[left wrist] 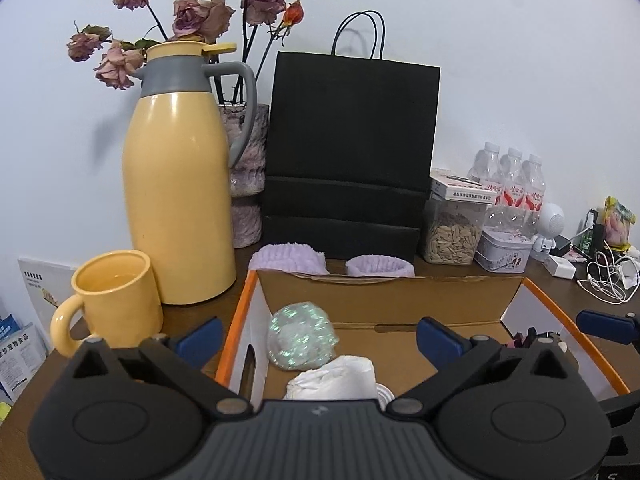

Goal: Organize objects
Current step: 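Move both tools back toward the white plastic bottle on the table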

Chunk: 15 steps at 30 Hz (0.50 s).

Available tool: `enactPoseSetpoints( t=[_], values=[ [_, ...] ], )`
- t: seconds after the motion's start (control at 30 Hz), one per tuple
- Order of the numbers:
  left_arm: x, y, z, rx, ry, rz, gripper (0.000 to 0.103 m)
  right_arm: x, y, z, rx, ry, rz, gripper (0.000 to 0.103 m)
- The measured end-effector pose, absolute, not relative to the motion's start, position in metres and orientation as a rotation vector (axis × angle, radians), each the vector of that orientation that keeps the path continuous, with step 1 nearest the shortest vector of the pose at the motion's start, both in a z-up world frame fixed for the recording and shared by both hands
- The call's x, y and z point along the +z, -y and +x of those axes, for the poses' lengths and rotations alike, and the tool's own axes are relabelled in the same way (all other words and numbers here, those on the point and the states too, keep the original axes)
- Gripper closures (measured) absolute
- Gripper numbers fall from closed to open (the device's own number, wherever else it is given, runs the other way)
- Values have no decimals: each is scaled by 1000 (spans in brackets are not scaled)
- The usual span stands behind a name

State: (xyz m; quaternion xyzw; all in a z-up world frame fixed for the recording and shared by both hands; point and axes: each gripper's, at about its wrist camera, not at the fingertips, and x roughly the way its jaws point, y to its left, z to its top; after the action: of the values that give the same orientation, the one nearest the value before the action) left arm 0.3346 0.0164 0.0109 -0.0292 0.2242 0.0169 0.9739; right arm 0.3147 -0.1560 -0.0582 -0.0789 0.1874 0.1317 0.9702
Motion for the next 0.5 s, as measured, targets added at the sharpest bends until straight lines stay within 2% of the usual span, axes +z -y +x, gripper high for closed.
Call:
enactPoseSetpoints(
  t=[0.5],
  values=[
    [6,-12,301,-9,-391,-48,0,-59,169,278,217,-327,-162,0]
  ],
)
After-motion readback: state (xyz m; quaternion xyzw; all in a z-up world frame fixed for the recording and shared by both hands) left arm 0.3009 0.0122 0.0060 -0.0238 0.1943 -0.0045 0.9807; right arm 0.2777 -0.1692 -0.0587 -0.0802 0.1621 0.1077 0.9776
